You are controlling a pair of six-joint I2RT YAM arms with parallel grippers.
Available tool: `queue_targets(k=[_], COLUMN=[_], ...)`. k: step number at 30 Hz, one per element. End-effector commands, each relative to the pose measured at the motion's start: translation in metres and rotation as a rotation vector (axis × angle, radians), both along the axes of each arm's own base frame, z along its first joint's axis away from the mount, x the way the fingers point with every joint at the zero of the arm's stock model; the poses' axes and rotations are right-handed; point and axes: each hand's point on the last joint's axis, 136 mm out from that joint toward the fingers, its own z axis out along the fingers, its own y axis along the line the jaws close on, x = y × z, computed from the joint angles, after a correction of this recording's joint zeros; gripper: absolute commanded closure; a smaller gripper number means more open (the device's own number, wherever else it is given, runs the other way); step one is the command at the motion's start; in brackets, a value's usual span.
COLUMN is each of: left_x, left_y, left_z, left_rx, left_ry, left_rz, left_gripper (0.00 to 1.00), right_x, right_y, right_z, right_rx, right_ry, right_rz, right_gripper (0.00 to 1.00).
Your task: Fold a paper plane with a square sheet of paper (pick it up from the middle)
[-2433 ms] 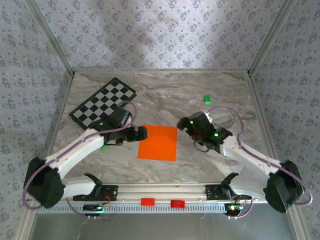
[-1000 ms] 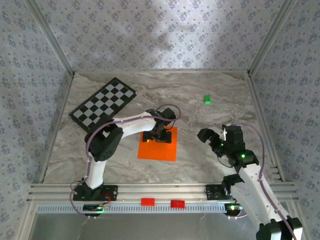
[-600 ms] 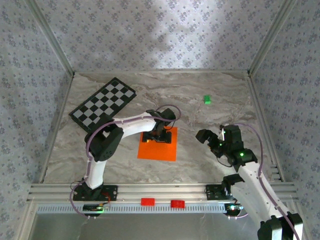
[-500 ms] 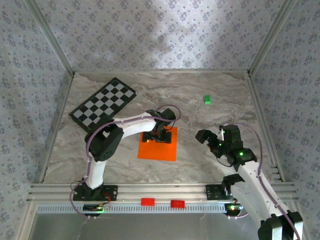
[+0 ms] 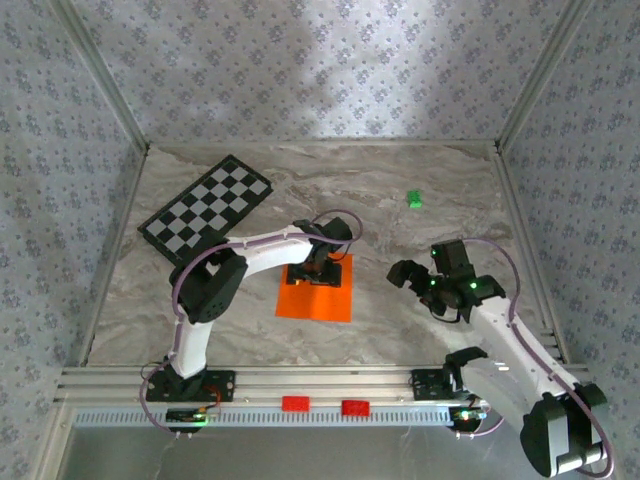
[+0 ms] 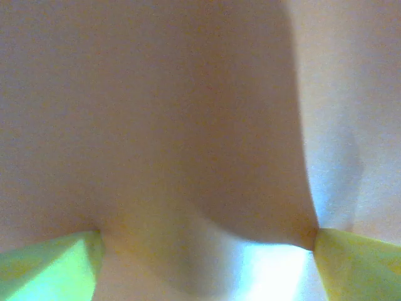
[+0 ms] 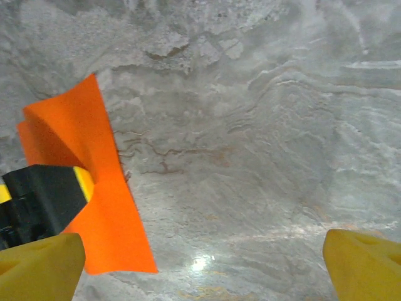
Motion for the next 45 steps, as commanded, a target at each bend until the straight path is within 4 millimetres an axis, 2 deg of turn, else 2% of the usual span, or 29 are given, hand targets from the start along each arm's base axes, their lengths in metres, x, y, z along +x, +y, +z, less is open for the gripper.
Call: queue_targets(k=[1,5,9,12,15,18,23,28,30,34,45], left_x=[-0.016,-0.013,-0.007,-0.003,-0.005,-0.001,0.003,0.005,0.007,0.004,-0.006], left_y=[0.003,-0.003,-0.004,0.001,-0.002,-0.013,-0.01,-0.027,-0.026,-0.024,-0.056], left_z=[-0.017,-0.001,0.02,0.034,0.049,0.068,0.085,0.115,0.115,0.097,0.071], left_rx=[0.023,-0.017,-0.056,-0.072,-0.148,-0.301,-0.527,-0.84,-0.908,-0.885,-0.893], left_ry=[0.049,0.009,-0.061,-0.095,-0.108,-0.141,-0.118,-0.085,-0.061,-0.025,0.057], left_rz=[-0.018,-0.032,-0.025,0.008,0.009,0.031,0.122,0.124,0.155,0.162,0.108], left_gripper=[0.22,0.37,0.54,0.53,0.56,0.59,0.59,0.59,0.59,0.58,0.58], right_x=[-0.003,0.003,0.002,0.001,0.0,-0.001,0.0,0.004,0.007,0.01,0.013], right_y=[-0.002,0.015,0.015,0.012,0.013,0.013,0.013,0.02,0.026,0.035,0.042], right_z=[0.001,0.007,0.004,0.0,-0.002,-0.004,-0.001,0.009,0.015,0.023,0.027], right_rx=[-0.044,0.019,0.013,0.012,0.019,0.026,0.047,0.113,0.157,0.204,0.194], right_ry=[0.013,-0.048,-0.056,-0.033,-0.018,-0.009,-0.024,-0.095,-0.142,-0.205,-0.251], right_rz=[0.018,0.071,0.054,0.022,0.016,0.011,-0.018,-0.016,-0.002,0.023,0.08], right_gripper=[0.0,0.01,0.04,0.04,0.04,0.04,0.03,0.03,0.04,0.07,0.09])
